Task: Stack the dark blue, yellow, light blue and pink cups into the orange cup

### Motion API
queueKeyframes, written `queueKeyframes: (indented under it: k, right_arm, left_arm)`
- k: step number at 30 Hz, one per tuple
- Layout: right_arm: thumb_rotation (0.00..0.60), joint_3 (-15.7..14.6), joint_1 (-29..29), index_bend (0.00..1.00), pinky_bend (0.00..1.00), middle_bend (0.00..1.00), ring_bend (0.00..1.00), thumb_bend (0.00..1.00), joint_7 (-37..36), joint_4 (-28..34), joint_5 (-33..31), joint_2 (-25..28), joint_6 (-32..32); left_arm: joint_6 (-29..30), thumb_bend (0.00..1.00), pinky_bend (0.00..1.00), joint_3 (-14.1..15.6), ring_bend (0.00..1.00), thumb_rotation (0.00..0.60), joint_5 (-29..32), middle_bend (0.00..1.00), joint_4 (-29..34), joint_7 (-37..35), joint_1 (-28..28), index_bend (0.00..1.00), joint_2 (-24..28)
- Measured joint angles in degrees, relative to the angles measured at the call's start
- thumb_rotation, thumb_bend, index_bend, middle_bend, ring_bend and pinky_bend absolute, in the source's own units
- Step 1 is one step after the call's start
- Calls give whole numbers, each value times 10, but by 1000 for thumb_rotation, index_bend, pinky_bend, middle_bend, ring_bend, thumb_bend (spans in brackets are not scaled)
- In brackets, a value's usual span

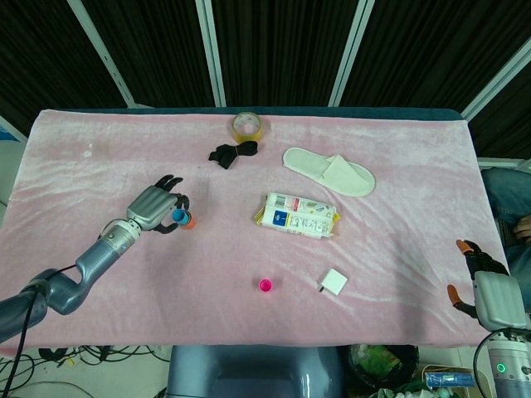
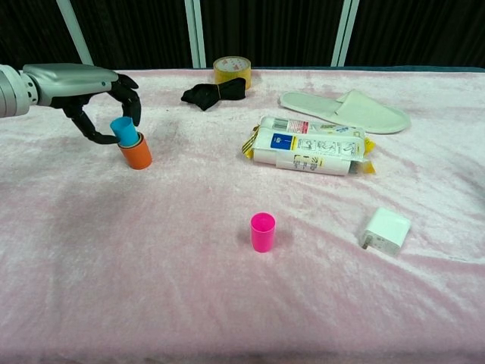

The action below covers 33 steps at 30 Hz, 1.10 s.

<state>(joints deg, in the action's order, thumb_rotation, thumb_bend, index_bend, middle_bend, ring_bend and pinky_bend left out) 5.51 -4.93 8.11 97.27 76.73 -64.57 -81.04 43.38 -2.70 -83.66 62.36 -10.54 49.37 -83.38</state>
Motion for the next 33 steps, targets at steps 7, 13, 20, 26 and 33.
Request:
queueKeyframes:
  k: [7, 13, 20, 26, 33]
  right_arm:
    - [600, 0, 0, 133, 239, 100, 173, 297, -2, 0, -1, 1, 1]
    - [600, 2, 0, 133, 239, 99, 173, 297, -2, 1, -4, 0, 1]
    - [600, 0, 1, 134, 239, 99, 173, 297, 0, 3, 0, 1, -2]
    - [600, 0, 1, 133, 238, 99, 173, 298, 0, 2, -1, 0, -1]
    - [600, 1, 1, 133, 239, 100, 173, 298, -1, 2, -3, 0, -2]
  left_arm:
    - [35, 211, 0, -4, 0, 600, 1, 223, 41, 7, -12, 144, 23]
    - [120, 210, 0, 2, 0, 600, -37, 240, 133, 36, -37, 154, 61]
    - [155, 210, 0, 26, 0, 600, -100, 246, 261, 72, -51, 177, 112]
    - [132, 210, 0, 44, 0, 600, -141, 248, 304, 54, -33, 185, 124]
    - [88, 210, 0, 46, 0, 600, -154, 252, 299, 72, -4, 192, 81]
